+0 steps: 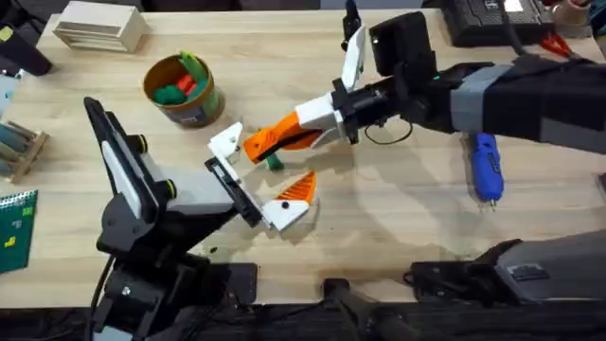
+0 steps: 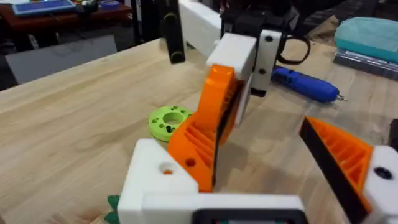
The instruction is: Pick up the gripper from the table and insert it into the empty holder that is missing its gripper. Then pick up a screw, insert it into the mounting hole, and use the screwdriver to tighten it. Finally, clean up the table by picking up the vegetable and placing it into the bucket.
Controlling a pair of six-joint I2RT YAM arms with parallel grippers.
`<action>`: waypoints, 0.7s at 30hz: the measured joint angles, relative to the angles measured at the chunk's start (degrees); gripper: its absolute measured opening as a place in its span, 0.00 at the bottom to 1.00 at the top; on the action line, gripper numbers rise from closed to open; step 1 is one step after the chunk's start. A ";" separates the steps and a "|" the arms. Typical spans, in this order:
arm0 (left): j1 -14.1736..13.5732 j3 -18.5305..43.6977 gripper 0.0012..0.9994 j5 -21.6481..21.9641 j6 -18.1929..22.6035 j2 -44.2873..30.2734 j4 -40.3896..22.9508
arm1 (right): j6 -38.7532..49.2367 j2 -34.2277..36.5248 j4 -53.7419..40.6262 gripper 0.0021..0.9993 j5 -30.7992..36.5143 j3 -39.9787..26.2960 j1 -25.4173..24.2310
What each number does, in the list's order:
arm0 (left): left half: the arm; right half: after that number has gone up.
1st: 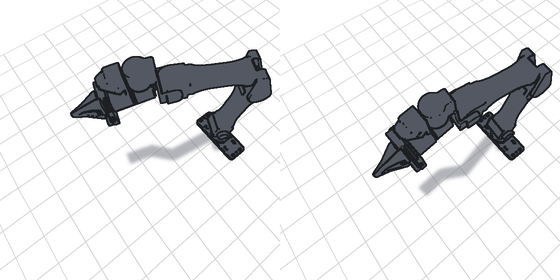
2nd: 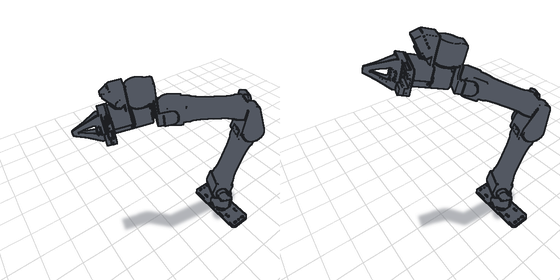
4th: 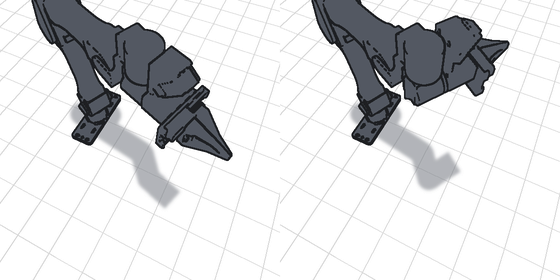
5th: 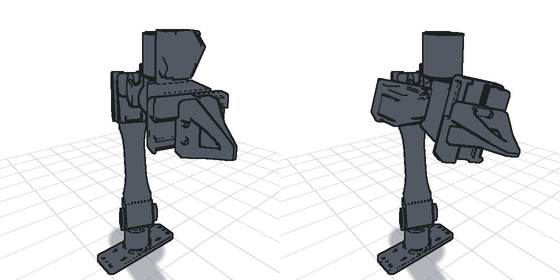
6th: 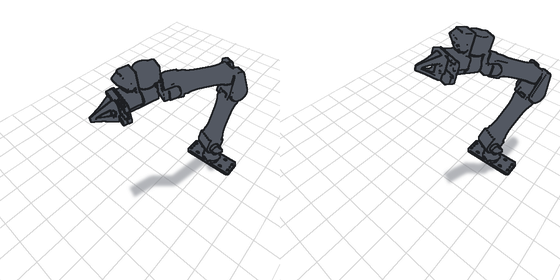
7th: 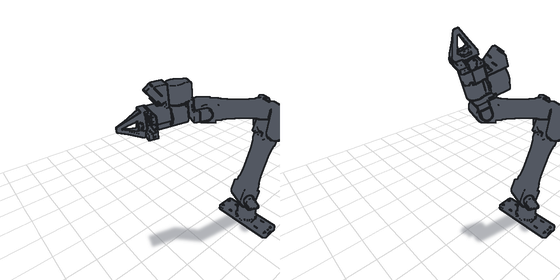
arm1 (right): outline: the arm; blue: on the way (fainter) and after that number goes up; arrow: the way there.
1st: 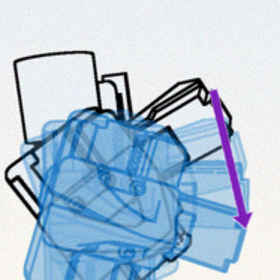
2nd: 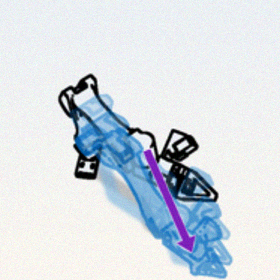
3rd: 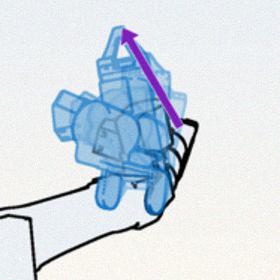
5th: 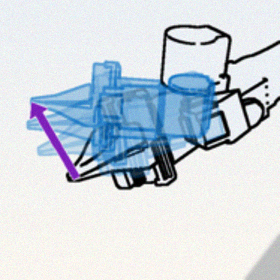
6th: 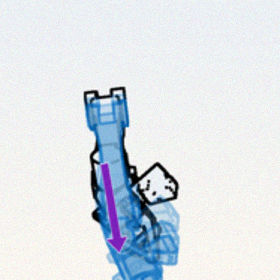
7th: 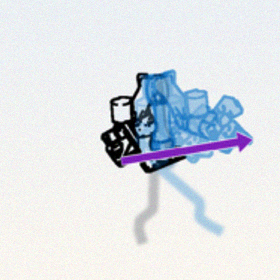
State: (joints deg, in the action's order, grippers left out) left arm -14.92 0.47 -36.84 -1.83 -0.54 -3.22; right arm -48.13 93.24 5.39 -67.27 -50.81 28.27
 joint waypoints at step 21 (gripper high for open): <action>0.00 0.00 0.99 -0.04 0.47 0.00 -0.01 | -2.30 0.27 5.51 0.01 -6.09 0.15 -1.33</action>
State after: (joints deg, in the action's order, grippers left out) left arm -14.92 0.47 -36.88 -1.35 -0.54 -3.23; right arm -50.43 93.51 10.90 -73.36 -50.65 26.94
